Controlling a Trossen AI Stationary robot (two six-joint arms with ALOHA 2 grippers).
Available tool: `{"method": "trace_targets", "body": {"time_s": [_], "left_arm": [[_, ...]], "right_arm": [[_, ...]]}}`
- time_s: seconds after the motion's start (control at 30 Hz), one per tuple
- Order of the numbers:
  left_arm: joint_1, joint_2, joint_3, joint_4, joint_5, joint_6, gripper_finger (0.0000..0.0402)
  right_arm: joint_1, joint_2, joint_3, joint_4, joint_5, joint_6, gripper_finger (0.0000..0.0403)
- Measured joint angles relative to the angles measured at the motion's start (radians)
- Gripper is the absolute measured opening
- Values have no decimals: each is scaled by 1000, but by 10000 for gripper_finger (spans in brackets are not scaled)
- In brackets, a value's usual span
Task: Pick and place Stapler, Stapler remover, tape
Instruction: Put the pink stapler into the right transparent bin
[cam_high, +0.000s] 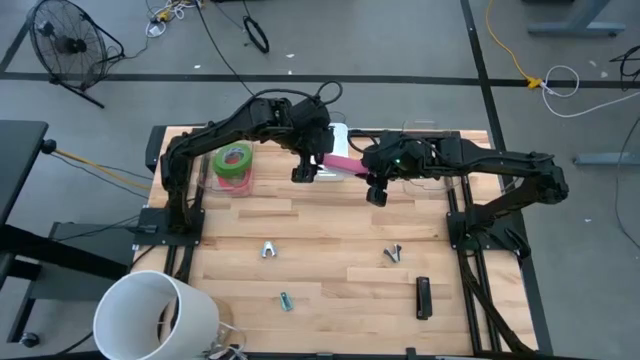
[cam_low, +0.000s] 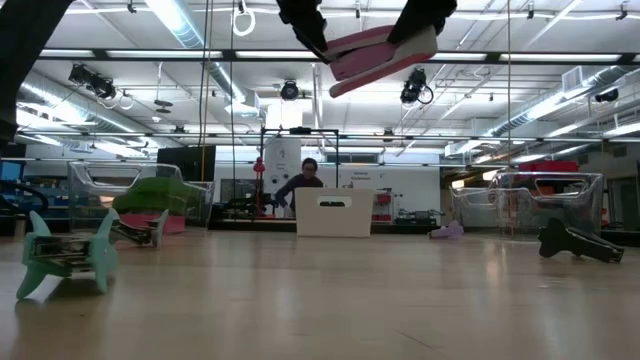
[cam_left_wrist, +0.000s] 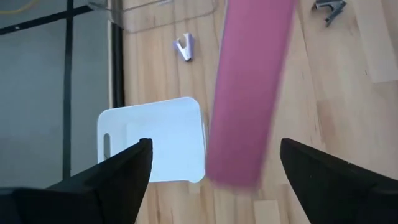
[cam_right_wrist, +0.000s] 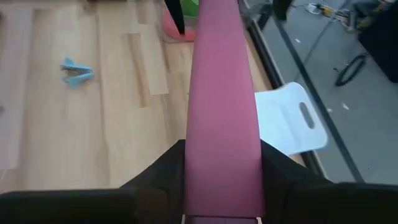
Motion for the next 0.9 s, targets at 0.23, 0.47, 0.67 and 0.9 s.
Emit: {"method": "trace_targets", "body": {"time_s": [0.23, 0.47, 0.67, 0.9], "left_arm": [[1, -64, 2, 13, -4, -36, 338], [-10, -119, 2, 24, 7, -76, 316], [2, -129, 2, 58, 63, -165, 245], [0, -128, 2, 87, 149, -188, 124]], "right_arm": [[-21, -48, 0, -55, 36, 22, 133], [-47, -129, 0, -93, 57, 52, 133], [-68, -180, 0, -166, 125, 95, 133], [-71, -218, 0, -199, 105, 128, 133]]}}
